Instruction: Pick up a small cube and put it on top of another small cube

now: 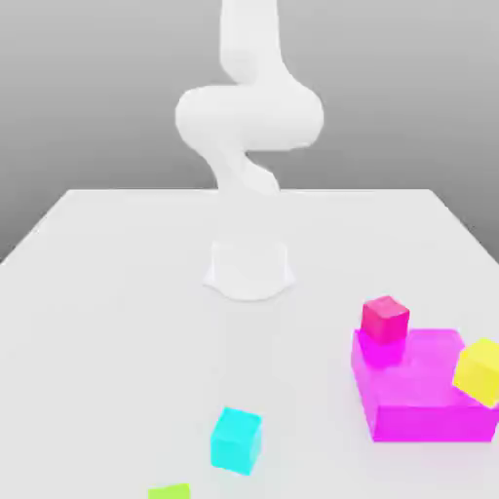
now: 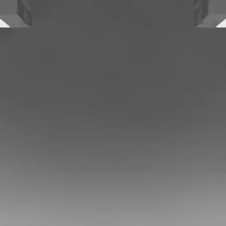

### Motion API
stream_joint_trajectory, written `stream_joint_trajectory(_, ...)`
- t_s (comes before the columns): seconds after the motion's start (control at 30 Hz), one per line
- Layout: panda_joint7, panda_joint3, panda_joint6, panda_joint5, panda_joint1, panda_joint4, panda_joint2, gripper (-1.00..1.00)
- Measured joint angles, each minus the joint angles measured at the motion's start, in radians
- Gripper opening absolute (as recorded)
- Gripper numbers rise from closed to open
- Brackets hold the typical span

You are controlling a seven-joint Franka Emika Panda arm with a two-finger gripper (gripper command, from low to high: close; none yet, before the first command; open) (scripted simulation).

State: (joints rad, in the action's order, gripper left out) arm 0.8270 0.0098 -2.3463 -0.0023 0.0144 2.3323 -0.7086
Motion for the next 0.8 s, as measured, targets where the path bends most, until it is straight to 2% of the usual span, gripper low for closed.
stream_joint_trajectory(0.8,0.248,0.031,-0.455,-0.020,0.068,0.291,0.876,0.00)
